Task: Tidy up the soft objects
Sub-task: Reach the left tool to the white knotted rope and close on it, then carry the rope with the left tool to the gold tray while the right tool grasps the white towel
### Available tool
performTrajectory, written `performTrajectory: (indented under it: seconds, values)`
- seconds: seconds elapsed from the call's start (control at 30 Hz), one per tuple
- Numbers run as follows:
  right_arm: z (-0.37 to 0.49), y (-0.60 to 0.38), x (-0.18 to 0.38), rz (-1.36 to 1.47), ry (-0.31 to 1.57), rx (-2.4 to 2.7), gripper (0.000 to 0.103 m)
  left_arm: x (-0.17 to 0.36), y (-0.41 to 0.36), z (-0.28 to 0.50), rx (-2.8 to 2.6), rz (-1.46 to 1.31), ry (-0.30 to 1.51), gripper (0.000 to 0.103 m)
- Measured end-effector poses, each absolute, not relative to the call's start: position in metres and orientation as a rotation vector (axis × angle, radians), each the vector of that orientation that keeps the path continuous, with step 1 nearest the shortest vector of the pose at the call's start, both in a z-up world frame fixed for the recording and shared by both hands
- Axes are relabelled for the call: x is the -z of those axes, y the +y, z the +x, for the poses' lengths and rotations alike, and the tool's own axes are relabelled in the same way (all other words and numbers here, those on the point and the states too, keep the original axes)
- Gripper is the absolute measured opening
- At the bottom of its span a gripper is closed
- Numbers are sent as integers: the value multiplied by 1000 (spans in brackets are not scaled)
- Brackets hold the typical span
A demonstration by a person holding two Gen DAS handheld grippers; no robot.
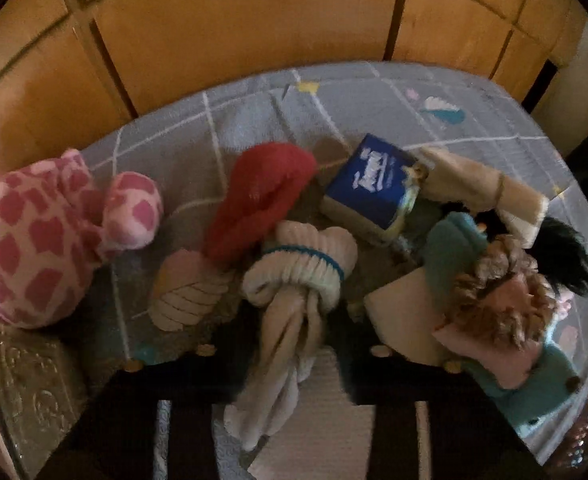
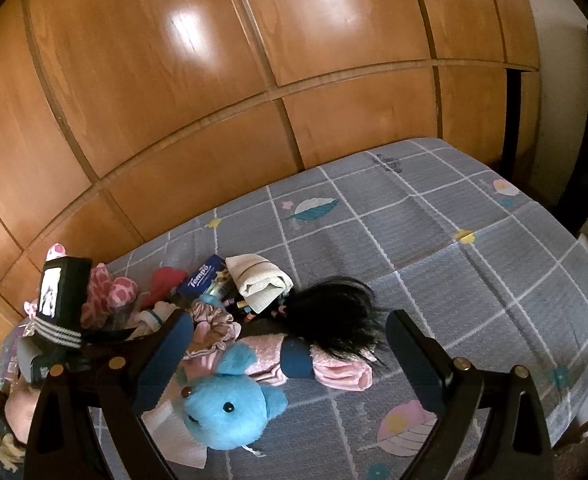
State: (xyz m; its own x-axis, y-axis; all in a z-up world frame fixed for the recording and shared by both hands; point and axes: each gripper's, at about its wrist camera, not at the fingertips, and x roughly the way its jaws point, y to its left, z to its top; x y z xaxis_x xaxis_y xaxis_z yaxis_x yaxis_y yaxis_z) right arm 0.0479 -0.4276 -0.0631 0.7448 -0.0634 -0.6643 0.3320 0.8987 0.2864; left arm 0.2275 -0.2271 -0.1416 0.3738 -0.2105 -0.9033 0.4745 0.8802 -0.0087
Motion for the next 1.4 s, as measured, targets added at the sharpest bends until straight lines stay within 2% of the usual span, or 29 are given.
performTrajectory:
  seconds: [0.1, 0.23, 0.37, 0.57, 0.73, 0.9, 0.93, 1.0, 1.2, 1.4]
  values:
    - [49, -430, 64, 422, 702, 216, 95, 123, -214, 211, 494, 200, 1067, 31]
    - [49, -422, 62, 415, 692, 129, 84, 99, -197, 185, 507, 171, 1001, 31]
    - [55, -386, 60, 317, 728, -80, 67, 78, -180, 169, 511, 109, 974, 31]
    - [60, -308, 77, 137, 881, -406, 66, 53, -160, 150, 524, 79, 932, 31]
    - [84, -295, 113, 329, 1046, -351, 66, 41, -147, 145, 529, 56, 905, 31]
    - [99, -300, 145, 462, 1101, -109, 65, 26, -139, 152, 548, 38, 888, 31]
    - [101, -301, 151, 480, 1101, -79, 59, 24, -139, 155, 549, 37, 886, 31]
    - [102, -303, 157, 454, 1092, 19, 25, 17, -134, 166, 533, 27, 869, 31]
    - [98, -305, 162, 416, 1069, 21, 21, -18, -81, 199, 458, -104, 798, 31]
    - [96, -294, 159, 344, 1057, 16, 21, -46, 10, 224, 282, -183, 729, 31]
